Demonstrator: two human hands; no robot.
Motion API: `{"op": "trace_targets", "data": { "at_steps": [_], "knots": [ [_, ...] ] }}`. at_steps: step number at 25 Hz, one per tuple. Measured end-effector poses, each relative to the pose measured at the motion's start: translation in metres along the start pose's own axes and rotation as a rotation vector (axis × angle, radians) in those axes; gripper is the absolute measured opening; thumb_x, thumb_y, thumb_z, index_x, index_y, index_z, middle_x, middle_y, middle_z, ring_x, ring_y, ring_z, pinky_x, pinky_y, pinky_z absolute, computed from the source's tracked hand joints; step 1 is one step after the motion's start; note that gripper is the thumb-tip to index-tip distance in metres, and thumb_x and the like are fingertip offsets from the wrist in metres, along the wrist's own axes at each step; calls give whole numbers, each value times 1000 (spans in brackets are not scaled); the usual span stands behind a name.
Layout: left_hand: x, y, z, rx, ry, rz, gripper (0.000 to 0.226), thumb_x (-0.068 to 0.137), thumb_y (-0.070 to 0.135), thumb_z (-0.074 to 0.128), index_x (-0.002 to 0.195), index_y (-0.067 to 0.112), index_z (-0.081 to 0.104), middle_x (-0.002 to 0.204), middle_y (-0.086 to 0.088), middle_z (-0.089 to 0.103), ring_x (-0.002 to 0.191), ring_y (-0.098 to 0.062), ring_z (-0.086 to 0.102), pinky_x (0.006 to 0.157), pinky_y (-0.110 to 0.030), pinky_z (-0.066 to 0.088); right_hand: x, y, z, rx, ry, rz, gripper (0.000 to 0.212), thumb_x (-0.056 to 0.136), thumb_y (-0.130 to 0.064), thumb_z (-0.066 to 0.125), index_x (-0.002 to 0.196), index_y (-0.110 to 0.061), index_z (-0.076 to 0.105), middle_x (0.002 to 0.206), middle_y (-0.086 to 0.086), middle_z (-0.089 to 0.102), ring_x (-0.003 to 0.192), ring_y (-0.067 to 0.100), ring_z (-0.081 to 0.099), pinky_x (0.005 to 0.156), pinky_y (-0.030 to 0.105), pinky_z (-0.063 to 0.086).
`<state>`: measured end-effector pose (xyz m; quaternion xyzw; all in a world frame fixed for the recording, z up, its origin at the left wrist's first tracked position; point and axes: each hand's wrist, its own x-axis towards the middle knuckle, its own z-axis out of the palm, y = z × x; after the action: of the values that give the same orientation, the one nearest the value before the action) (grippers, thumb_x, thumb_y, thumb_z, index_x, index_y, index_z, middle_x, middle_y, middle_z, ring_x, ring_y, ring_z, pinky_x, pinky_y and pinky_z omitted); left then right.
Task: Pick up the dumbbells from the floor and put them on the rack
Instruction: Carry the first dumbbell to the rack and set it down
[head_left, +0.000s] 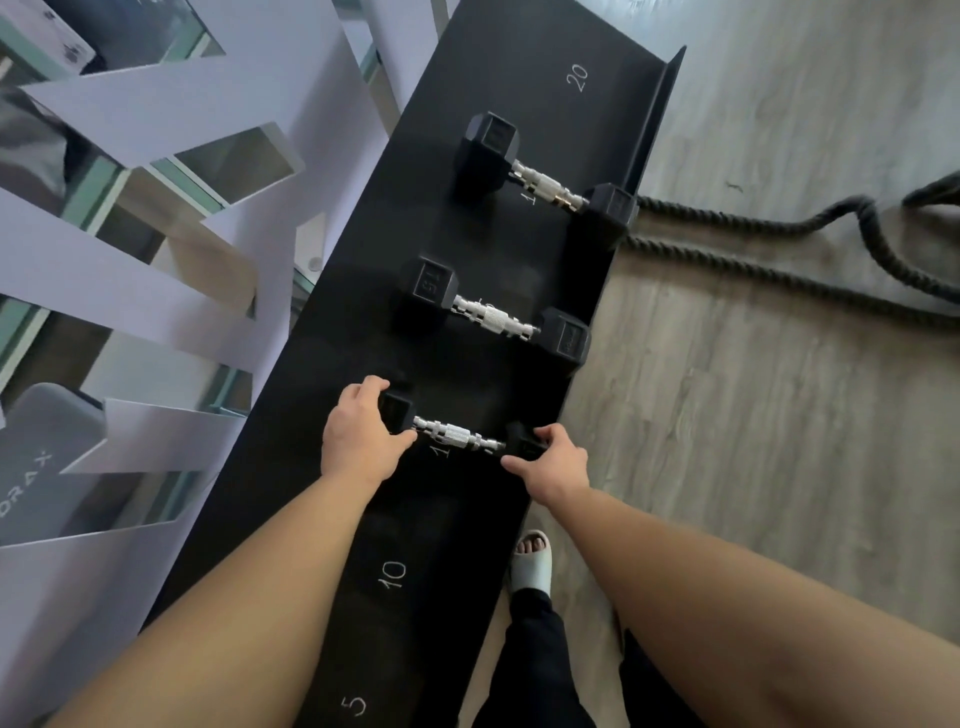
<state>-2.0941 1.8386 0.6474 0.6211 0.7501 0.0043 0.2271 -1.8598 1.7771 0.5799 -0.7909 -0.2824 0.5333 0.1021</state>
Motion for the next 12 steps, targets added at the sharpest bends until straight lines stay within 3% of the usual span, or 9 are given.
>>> {"op": "trace_targets", "data": {
  "at_steps": [4, 7, 9, 12],
  "knots": [
    [-11, -11, 6, -31, 19, -38, 78, 73, 29, 91, 139, 24, 50, 139, -3, 55, 120, -28, 58, 96, -44, 53, -4, 4, 2, 15, -37, -1, 65, 82, -36, 86, 136, -27, 50, 136, 13, 42, 86, 23, 59, 88, 33, 55],
    [-20, -15, 2, -37, -37, -17, 84, 82, 31, 84, 152, 27, 39, 157, -3, 43, 141, -28, 44, 110, -48, 44, -6, 7, -5, 6, -42, -61, 67, 86, -39, 80, 144, -24, 49, 142, 16, 46, 103, 28, 64, 101, 41, 55],
    [-27, -21, -9, 5, -88, 17, 83, 85, 40, 79, 155, 30, 35, 160, 0, 39, 143, -27, 40, 110, -49, 42, -7, 10, -13, -8, -23, -56, 70, 88, -49, 72, 148, -24, 45, 146, 17, 42, 121, 36, 58, 108, 47, 50],
    [-49, -31, -31, 70, -136, 29, 70, 87, 48, 73, 149, 32, 44, 153, 3, 47, 139, -24, 44, 107, -48, 45, -17, 14, -21, 0, -3, -73, 70, 89, -53, 67, 149, -24, 44, 148, 15, 40, 128, 39, 53, 104, 46, 50]
  ]
}}
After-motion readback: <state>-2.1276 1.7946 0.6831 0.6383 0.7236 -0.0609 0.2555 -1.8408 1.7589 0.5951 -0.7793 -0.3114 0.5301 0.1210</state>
